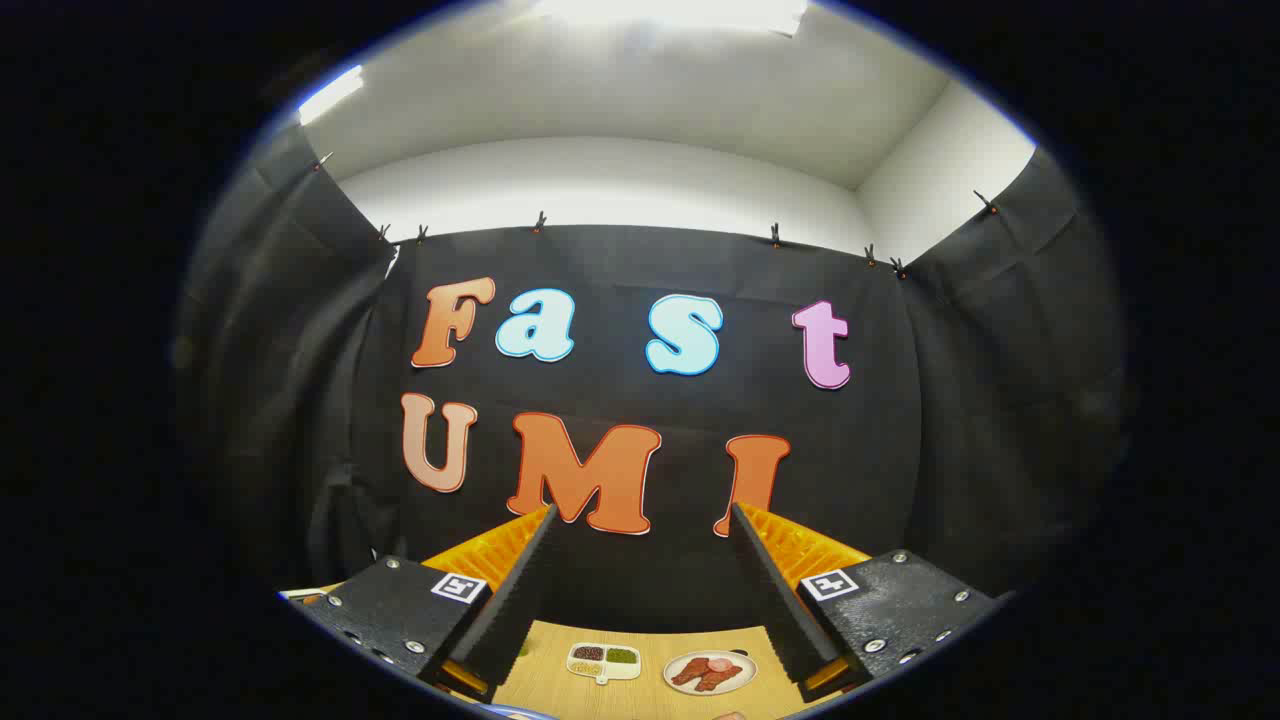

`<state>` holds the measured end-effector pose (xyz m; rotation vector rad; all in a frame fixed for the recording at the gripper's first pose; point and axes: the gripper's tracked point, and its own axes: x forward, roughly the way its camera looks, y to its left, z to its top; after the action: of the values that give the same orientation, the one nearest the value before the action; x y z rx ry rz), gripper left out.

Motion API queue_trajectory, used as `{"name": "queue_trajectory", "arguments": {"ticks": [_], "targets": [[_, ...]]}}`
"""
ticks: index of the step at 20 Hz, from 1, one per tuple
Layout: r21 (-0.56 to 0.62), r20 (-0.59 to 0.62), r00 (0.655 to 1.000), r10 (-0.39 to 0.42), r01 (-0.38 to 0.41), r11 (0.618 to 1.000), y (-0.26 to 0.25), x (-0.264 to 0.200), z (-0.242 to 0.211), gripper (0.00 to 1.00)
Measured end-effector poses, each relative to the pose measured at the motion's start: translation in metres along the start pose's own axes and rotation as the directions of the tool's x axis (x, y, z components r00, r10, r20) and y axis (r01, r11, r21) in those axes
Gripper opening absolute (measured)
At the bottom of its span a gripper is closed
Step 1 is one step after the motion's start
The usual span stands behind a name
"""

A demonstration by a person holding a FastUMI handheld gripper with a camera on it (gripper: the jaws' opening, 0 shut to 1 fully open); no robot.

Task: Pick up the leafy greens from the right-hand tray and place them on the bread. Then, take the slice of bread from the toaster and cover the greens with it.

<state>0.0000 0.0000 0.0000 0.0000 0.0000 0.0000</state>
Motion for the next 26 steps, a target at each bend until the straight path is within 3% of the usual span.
{"name": "queue_trajectory", "arguments": {"ticks": [10, 26], "targets": [[-0.016, 0.009, 1.000, -0.005, 0.005, 1.000, 0.001, -0.012, 0.008, 0.98], [0.022, -0.057, 0.998, 0.012, -0.011, 1.000, 0.001, -0.003, -0.032, 0.98]]}}
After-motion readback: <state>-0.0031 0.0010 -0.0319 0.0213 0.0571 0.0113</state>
